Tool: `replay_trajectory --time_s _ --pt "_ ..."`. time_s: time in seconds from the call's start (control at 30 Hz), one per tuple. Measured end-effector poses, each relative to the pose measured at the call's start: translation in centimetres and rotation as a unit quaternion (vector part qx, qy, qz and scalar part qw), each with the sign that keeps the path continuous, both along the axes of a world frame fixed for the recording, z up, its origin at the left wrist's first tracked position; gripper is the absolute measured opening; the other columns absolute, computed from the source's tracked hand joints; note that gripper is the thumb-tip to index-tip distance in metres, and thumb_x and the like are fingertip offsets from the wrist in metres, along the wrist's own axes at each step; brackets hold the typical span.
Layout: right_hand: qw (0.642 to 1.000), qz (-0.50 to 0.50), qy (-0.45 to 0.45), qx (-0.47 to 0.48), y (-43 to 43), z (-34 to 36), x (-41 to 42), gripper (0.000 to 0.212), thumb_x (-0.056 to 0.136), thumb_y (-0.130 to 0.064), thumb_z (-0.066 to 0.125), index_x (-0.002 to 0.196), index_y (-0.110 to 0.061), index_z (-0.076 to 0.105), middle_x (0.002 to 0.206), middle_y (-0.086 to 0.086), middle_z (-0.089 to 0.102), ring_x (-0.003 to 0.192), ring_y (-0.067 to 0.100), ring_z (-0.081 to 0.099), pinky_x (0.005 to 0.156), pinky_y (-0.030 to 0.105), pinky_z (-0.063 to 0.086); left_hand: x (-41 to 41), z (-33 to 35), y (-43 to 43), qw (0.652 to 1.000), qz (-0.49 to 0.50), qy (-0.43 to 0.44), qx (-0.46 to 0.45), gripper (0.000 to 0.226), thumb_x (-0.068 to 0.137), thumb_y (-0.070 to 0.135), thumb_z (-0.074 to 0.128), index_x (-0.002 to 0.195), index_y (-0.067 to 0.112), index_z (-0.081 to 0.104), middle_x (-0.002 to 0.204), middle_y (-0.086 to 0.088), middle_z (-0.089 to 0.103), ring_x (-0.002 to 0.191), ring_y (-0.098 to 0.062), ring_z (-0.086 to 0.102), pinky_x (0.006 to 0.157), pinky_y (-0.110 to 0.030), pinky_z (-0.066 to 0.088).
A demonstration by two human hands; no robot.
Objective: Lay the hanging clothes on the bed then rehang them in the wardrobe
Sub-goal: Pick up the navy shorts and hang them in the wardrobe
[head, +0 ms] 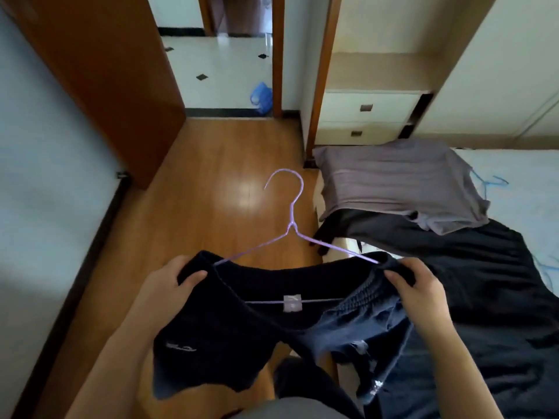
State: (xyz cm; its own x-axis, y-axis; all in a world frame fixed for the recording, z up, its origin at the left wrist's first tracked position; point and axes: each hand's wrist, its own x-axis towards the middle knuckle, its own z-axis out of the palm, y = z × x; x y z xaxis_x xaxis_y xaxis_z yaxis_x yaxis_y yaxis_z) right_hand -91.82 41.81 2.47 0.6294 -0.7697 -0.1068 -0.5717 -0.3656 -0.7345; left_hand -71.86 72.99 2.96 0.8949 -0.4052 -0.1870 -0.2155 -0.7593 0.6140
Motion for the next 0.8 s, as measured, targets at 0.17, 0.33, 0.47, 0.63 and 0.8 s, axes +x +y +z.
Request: replay_trajectory --time_s 0.17,0.33,0.47,0.63,0.8 --pt "0.999 0.036 0.005 0.010 -5.8 0.8 8.2 0.020 0.083 -0.008 0.062 0.103 -0.003 0.059 0.090 0.006 0.057 0.087 0.022 0.052 0.077 0.028 0.034 6.1 1.3 -4.7 0.999 0.026 -0.034 -0.007 0.034 0.089 0.031 0.052 0.119 0.015 0.055 0.075 0.023 0.048 0.067 0.004 0.046 0.060 -0.013 0.038" --pt "0.998 0.058 0.029 0.022 -9.1 -0.2 17.3 0.021 0.084 -0.009 0.062 0.104 -0.003 0.060 0.089 0.005 0.057 0.084 0.021 0.050 0.074 0.028 0.033 13.9 0.2 -7.5 0.998 0.060 0.000 -0.010 0.031 0.090 0.029 0.050 0.118 0.016 0.056 0.078 0.018 0.053 0.070 0.004 0.049 0.057 -0.015 0.038" --pt "0.997 0.068 0.040 0.026 -11.4 -1.3 26.3 0.019 0.084 -0.009 0.061 0.103 -0.003 0.060 0.088 0.007 0.056 0.085 0.024 0.051 0.073 0.030 0.033 22.6 -0.8 -9.6 0.997 0.073 0.023 -0.016 0.005 0.090 0.028 0.052 0.089 0.028 0.057 0.078 0.007 0.062 0.069 -0.005 0.056 0.056 -0.023 0.044" --pt "0.996 0.065 0.042 0.032 -14.0 -0.7 39.9 0.021 0.084 -0.011 0.061 0.104 -0.004 0.058 0.089 0.005 0.055 0.088 0.024 0.052 0.074 0.030 0.035 35.5 -1.0 -12.0 0.996 0.082 0.017 -0.003 0.022 0.088 0.029 0.054 0.105 0.017 0.059 0.078 0.006 0.059 0.069 -0.002 0.051 0.054 -0.018 0.037" --pt "0.998 0.057 0.015 0.019 -16.8 1.0 52.3 0.013 0.086 -0.016 0.060 0.093 -0.020 0.049 0.078 -0.010 0.050 0.086 0.014 0.047 0.072 0.025 0.032 48.1 0.3 -15.6 0.997 0.083 0.003 -0.002 0.019 0.090 0.029 0.051 0.104 0.016 0.056 0.079 0.006 0.055 0.069 -0.001 0.046 0.056 -0.018 0.034"
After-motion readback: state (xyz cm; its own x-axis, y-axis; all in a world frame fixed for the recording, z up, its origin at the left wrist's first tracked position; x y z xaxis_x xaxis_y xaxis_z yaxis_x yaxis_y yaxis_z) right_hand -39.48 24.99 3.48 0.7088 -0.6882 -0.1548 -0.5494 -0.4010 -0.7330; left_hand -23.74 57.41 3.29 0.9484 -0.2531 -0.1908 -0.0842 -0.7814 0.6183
